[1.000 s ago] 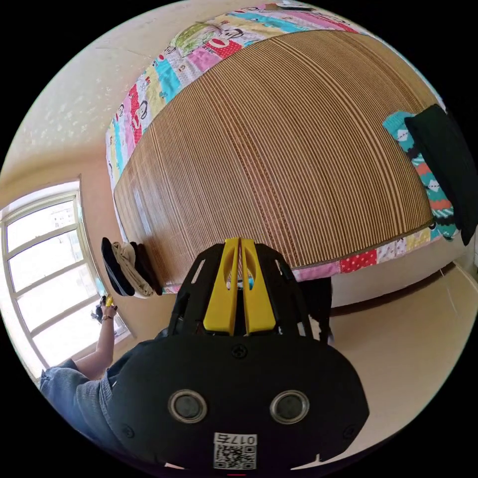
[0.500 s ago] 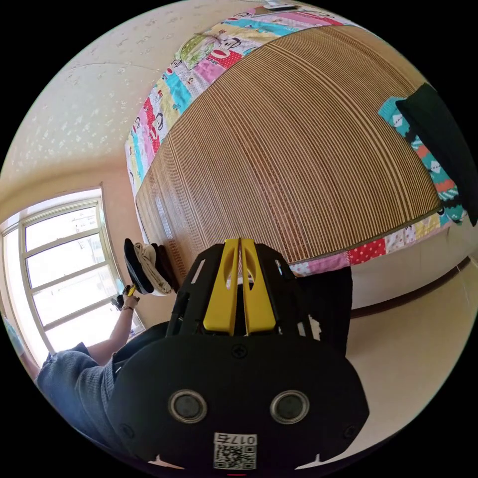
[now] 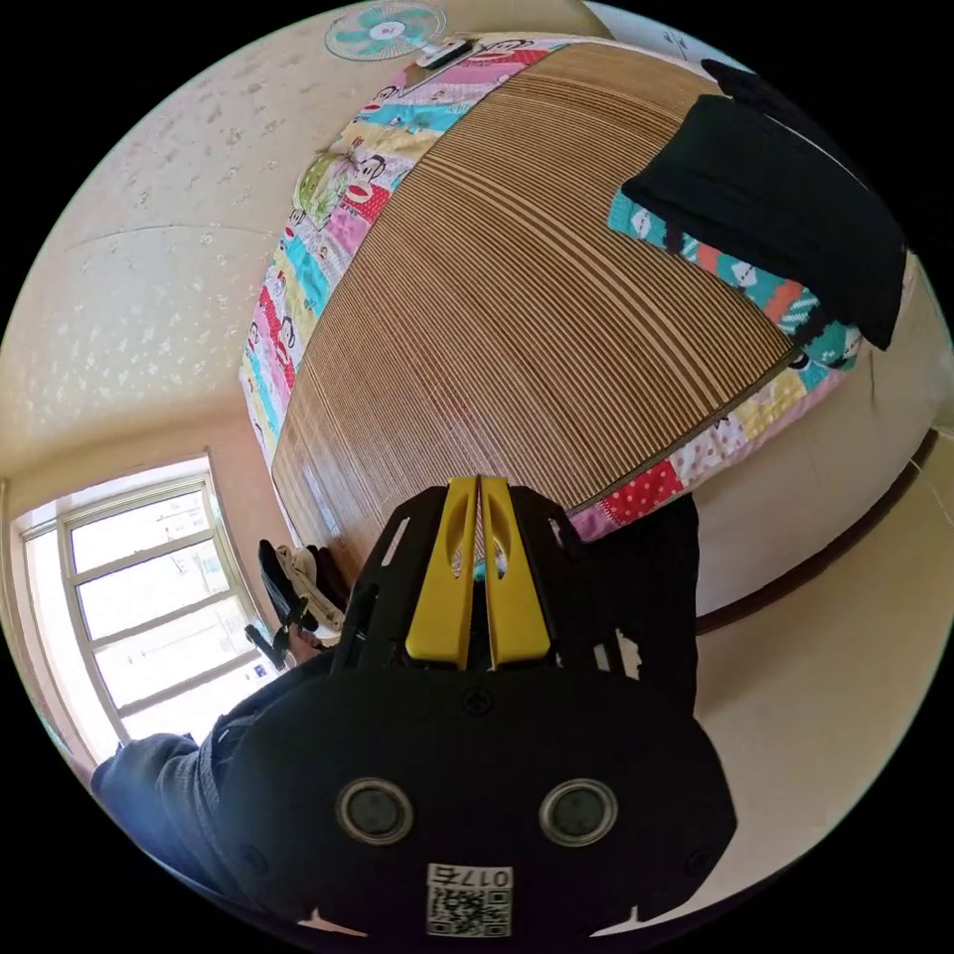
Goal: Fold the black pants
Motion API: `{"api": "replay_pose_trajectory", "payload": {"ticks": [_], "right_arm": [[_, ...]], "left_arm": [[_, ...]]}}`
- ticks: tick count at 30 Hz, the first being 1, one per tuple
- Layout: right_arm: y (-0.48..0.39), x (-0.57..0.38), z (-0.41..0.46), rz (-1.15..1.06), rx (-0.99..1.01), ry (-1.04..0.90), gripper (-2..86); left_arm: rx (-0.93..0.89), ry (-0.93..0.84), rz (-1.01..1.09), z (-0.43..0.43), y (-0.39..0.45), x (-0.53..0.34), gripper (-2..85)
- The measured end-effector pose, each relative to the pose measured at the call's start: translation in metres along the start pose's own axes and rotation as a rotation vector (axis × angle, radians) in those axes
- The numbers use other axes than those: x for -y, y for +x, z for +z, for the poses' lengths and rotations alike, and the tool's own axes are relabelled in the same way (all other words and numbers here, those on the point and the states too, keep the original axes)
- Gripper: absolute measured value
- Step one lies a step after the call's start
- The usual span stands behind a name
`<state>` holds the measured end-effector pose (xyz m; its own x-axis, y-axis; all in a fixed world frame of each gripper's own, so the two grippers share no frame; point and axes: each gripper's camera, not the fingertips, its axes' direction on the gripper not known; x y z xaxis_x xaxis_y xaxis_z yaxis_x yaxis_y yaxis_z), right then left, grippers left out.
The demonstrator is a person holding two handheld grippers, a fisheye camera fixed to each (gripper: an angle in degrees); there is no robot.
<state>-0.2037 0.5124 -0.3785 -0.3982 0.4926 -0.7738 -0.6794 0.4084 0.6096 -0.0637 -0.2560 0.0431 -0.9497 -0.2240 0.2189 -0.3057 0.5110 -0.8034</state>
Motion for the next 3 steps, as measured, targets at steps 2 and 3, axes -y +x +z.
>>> {"api": "replay_pose_trajectory", "payload": {"ticks": [2, 3], "right_arm": [[0.029, 0.009, -0.03, 0.035, 0.058, 0.059, 0.3], [0.052, 0.014, -0.05, 0.065, 0.089, 0.098, 0.3]], "left_arm": [[-0.115, 0.015, 0.059, -0.004, 0.049, -0.004, -0.5], [-0.154, 0.011, 0.076, -0.004, 0.061, -0.004, -0.5]]}}
